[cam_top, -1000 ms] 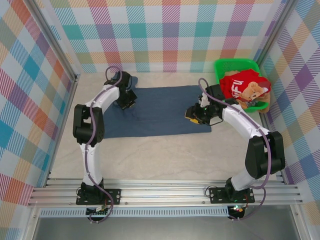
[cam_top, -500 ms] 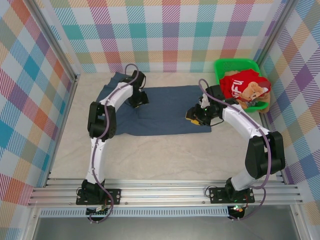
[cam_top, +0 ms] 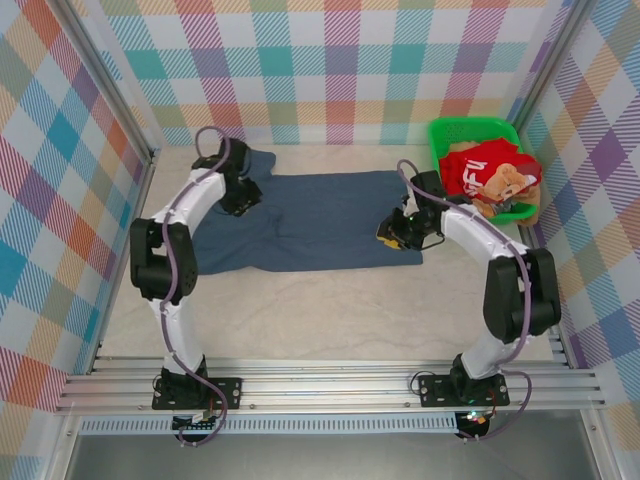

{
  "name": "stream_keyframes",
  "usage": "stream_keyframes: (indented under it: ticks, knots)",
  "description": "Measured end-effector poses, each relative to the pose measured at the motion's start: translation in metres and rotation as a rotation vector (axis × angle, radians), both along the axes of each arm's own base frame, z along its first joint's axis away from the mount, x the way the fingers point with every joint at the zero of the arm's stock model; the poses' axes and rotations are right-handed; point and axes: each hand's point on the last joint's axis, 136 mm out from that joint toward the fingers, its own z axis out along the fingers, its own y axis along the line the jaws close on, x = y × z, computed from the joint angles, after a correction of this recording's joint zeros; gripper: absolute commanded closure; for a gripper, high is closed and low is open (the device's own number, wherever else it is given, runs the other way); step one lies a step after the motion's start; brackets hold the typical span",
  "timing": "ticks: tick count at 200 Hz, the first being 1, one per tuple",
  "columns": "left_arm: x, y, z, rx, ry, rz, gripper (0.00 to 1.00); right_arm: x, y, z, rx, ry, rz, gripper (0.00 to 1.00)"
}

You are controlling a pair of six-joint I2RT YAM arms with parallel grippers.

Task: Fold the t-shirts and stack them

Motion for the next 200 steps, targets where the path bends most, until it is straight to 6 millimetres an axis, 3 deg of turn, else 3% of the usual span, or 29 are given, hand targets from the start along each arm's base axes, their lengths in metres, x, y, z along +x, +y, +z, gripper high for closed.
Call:
stream_keyframes:
  ticks: [14, 44, 64, 75, 100, 126, 140, 178, 200]
  knots:
    - [0.004, -0.001, -0.013, -0.036, 0.020, 0.021, 0.84, 0.007, 0.001, -0.009, -0.009, 0.018, -0.008, 0.75]
    - [0.003, -0.029, -0.055, -0.089, 0.106, -0.008, 0.86, 0.017, -0.001, -0.015, -0.030, 0.020, -0.024, 0.80]
    - [0.010, -0.048, -0.075, -0.103, 0.135, -0.036, 0.82, 0.024, -0.008, -0.013, -0.060, 0.006, -0.048, 0.84]
    - [0.016, -0.056, -0.081, -0.099, 0.136, -0.054, 0.74, 0.027, -0.015, -0.013, -0.094, 0.005, -0.074, 0.85]
    - [0.032, -0.066, -0.071, -0.073, 0.093, -0.082, 0.54, 0.033, -0.036, -0.020, -0.191, 0.014, -0.137, 0.86]
    - [0.026, -0.060, -0.066, 0.003, 0.085, -0.098, 0.49, 0.040, -0.054, -0.033, -0.305, 0.045, -0.172, 0.87]
    - [0.012, -0.051, -0.058, 0.051, 0.098, -0.092, 0.49, 0.046, -0.061, -0.038, -0.352, 0.052, -0.183, 0.87]
    - [-0.035, -0.017, -0.014, 0.108, 0.079, -0.035, 0.51, 0.064, -0.073, -0.050, -0.439, 0.046, -0.180, 0.88]
    - [-0.068, 0.018, -0.013, 0.105, 0.113, 0.043, 0.52, 0.074, -0.080, -0.060, -0.488, 0.050, -0.169, 0.88]
